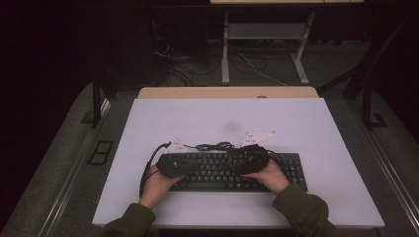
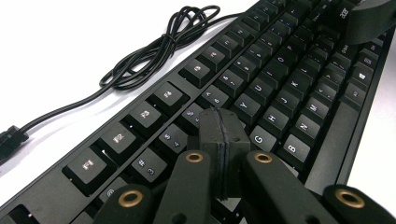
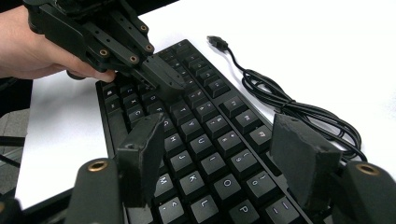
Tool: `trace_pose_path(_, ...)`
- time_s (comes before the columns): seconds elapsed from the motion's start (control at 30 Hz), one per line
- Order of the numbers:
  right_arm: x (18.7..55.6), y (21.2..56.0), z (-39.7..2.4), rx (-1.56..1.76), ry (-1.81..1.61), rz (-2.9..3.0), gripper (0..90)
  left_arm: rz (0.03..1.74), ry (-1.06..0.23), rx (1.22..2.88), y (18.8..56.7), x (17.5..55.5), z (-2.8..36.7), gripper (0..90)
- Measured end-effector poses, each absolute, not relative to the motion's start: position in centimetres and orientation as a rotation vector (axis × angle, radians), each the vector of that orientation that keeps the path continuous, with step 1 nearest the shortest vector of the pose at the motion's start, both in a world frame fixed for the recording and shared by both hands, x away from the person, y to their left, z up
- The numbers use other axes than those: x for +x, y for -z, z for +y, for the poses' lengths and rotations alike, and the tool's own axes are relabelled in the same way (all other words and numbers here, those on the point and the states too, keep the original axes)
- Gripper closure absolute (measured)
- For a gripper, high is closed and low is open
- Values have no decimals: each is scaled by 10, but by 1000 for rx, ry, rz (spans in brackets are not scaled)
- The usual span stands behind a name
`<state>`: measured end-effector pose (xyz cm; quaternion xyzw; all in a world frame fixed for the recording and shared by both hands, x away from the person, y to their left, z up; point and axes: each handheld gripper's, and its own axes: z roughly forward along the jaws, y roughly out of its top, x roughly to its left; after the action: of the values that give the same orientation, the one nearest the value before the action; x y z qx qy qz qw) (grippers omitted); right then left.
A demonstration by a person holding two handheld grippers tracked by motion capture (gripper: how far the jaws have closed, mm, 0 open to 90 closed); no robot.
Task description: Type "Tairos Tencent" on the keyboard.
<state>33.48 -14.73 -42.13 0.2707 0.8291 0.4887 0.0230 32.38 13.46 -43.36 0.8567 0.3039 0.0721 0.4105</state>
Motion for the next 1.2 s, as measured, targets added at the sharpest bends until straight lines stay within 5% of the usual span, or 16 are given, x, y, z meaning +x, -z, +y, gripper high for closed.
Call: trace_pose_path(1.2, 335, 421, -149, 833, -1511, 2564, 349, 760, -186, 2144, 429, 321, 134, 891)
